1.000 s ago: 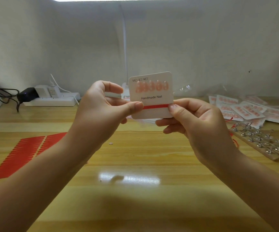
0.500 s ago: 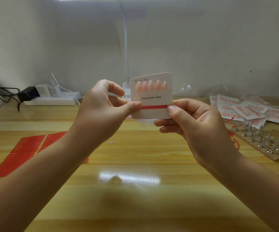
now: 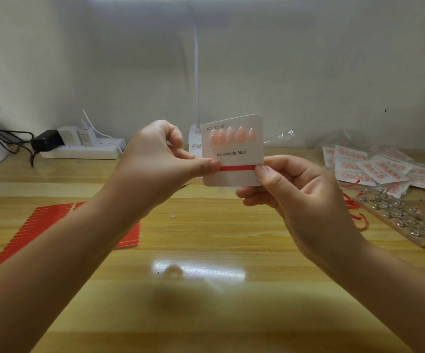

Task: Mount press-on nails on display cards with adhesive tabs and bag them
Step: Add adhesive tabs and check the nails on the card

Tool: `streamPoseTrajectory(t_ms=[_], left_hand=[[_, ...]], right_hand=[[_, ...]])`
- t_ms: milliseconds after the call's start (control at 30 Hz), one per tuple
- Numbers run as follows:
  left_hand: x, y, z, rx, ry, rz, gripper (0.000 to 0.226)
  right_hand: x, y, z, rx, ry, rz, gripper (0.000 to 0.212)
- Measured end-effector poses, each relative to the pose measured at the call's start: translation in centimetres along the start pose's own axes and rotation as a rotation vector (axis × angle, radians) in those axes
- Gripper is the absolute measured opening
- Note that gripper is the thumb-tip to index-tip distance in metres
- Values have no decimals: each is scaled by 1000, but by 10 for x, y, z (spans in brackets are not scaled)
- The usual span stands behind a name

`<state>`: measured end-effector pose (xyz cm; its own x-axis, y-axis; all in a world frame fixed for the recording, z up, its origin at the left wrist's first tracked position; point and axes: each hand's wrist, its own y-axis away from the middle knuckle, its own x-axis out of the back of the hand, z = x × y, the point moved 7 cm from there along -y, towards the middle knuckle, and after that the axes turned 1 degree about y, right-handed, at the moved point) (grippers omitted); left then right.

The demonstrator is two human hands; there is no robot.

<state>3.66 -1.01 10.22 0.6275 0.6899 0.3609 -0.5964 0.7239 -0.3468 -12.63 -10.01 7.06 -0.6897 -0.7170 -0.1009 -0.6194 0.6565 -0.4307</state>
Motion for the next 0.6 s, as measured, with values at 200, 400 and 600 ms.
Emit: streamPoseTrajectory(t_ms=[200, 400, 600], left_hand=[[1, 0, -6, 51, -100, 29, 53], [-13, 0, -21, 360, 133, -185, 60], [-16, -1, -26, 399, 527, -125, 19]], right_hand=[[1, -2, 13, -94, -90, 0, 17], [6, -6, 14, -80, -90, 19, 27], [12, -9, 15, -101, -112, 60, 25]])
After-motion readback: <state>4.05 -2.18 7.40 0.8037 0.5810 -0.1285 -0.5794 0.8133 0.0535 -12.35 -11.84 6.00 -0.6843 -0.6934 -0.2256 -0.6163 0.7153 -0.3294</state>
